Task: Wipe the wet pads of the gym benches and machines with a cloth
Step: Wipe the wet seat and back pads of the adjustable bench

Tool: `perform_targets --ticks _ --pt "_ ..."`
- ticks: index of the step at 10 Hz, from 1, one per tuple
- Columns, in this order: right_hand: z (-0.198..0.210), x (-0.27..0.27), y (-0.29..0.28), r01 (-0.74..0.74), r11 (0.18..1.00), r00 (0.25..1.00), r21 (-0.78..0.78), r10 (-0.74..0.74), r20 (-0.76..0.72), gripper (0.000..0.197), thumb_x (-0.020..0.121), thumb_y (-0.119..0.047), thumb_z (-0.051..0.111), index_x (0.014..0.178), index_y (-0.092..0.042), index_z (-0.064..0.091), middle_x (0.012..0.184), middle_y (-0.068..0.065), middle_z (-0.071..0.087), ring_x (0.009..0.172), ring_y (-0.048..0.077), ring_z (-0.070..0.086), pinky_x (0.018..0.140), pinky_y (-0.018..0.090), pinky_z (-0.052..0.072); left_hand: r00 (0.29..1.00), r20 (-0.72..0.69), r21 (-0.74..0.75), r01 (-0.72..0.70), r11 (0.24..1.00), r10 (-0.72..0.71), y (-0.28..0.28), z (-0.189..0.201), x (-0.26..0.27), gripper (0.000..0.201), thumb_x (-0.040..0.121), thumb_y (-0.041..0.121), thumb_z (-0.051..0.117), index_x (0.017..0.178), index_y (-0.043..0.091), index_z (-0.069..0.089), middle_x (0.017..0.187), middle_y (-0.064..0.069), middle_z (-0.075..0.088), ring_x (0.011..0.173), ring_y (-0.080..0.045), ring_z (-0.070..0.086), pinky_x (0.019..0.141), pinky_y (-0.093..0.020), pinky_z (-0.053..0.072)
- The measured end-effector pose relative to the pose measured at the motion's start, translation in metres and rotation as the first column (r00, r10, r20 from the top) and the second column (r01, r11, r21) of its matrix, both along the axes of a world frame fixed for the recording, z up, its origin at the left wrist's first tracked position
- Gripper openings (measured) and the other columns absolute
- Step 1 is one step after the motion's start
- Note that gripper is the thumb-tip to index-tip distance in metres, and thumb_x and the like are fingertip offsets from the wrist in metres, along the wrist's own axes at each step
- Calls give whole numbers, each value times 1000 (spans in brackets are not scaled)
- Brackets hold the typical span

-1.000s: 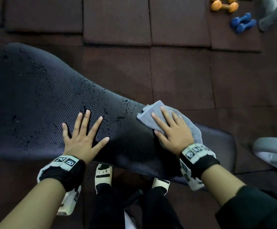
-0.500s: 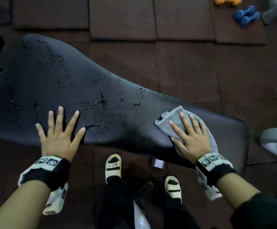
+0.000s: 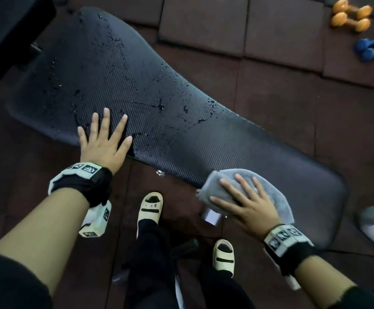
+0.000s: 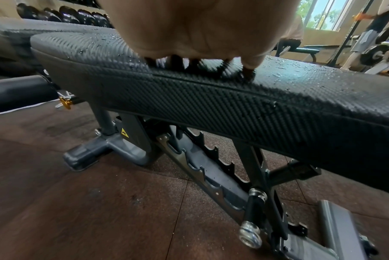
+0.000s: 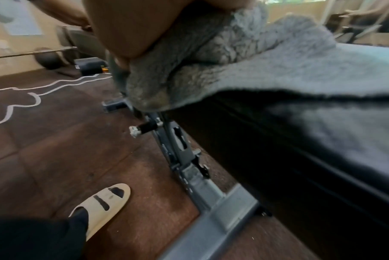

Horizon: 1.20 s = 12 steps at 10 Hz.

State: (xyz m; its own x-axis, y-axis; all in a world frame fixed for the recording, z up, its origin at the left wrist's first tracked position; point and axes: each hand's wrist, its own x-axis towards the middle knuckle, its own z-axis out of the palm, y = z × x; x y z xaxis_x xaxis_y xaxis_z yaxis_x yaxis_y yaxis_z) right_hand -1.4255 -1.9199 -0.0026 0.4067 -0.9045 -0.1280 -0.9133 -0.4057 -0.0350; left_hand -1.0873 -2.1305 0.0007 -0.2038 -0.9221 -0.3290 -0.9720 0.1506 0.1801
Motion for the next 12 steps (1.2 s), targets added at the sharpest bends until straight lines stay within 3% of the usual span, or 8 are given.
perform_targets --ticks 1,2,3,5,6,8,10,12 --pt "9 -18 4 179 983 983 37 -180 40 57 90 -53 34 145 -49 18 154 2 27 137 37 32 108 58 25 1000 15 25 4 1000 -5 -1 2 -1 58 97 54 23 149 43 0 160 5 -15 146 -19 -14 114 -51 -11" --pt "11 -9 -28 399 915 915 62 -402 46 54 92 -56 27 145 -45 23 155 2 24 138 37 29 109 57 23 1000 23 42 8 999 -9 0 3 -2 58 97 55 21 149 43 -2 159 4 -17 146 -20 -16 114 -51 -11" --pt "10 20 -72 464 883 882 74 -468 50 54 92 -56 27 145 -44 25 157 1 20 139 41 25 110 61 19 1000 7 57 5 998 -6 1 4 -2 58 98 54 21 149 43 -4 159 4 -18 146 -20 -17 114 -50 -12" --pt "5 70 -90 89 996 995 -32 -87 56 51 94 -50 38 144 -44 31 156 2 22 139 42 25 108 63 21 1000 -23 48 7 999 -5 6 4 0 58 99 51 27 150 41 0 160 3 -15 146 -20 -15 115 -49 -10" --pt "-1 44 -56 -118 992 993 -44 118 2 57 83 -39 50 139 -46 39 155 2 25 139 40 26 107 62 24 1000 -16 62 13 998 -12 7 5 1 59 99 51 26 150 41 -1 159 3 -17 146 -21 -15 115 -49 -9" --pt "-6 -12 18 -95 989 995 -115 91 -38 38 94 -30 41 127 -40 58 151 1 31 136 39 31 105 63 27 999 -41 78 4 997 -1 8 6 1 59 99 52 25 150 41 -1 159 3 -18 146 -20 -17 115 -48 -11" --pt "-10 39 -24 -87 980 996 -178 86 -12 46 77 -21 59 120 -38 58 152 -3 32 135 40 34 104 65 28 999 -51 48 1 999 2 10 3 0 58 99 52 26 150 41 -1 159 3 -16 146 -20 -15 115 -49 -10" --pt "-5 81 -75 -148 980 989 -133 147 -13 52 81 -31 55 131 -42 49 155 1 25 138 41 27 106 65 22 999 -54 42 8 999 -6 9 1 1 58 99 52 25 150 40 -1 159 3 -16 146 -20 -15 115 -49 -9"
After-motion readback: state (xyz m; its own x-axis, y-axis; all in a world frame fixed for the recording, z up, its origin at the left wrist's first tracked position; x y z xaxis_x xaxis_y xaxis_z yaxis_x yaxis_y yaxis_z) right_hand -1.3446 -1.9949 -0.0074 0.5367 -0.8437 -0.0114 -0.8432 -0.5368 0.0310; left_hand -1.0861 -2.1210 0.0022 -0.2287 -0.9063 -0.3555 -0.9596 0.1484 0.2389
